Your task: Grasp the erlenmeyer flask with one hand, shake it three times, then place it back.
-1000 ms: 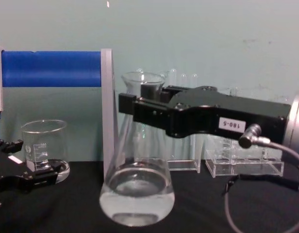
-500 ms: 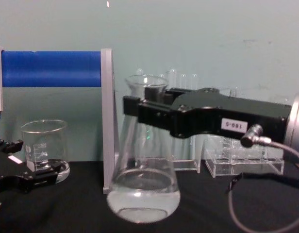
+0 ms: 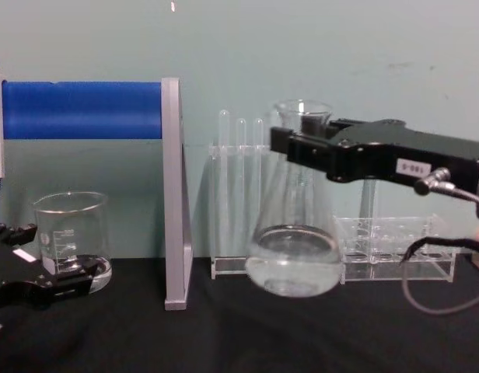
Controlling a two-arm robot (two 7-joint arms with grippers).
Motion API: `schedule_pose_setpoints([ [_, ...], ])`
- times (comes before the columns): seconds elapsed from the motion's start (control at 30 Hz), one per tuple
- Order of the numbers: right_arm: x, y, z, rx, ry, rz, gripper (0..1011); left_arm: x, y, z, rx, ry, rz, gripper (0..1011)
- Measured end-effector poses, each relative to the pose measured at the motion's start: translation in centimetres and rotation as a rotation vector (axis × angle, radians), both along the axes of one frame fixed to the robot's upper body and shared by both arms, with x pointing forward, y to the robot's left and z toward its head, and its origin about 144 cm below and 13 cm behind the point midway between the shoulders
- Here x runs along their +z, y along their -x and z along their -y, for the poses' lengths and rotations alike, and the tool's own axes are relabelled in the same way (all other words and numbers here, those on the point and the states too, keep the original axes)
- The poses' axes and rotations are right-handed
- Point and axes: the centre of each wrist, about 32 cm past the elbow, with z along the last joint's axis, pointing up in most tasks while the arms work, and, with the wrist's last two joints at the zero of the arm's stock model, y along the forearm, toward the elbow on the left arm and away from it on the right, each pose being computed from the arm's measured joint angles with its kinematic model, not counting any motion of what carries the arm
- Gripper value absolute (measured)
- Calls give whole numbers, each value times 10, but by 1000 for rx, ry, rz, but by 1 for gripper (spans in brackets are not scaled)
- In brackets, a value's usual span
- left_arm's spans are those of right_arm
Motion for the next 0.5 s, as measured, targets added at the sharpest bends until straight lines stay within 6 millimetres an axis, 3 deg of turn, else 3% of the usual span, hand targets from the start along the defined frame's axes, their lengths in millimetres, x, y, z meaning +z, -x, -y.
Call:
schedule_pose_setpoints([
  [0.5,0,-18,29,-190,15,20,449,0,0,0,0,0,0,1001],
])
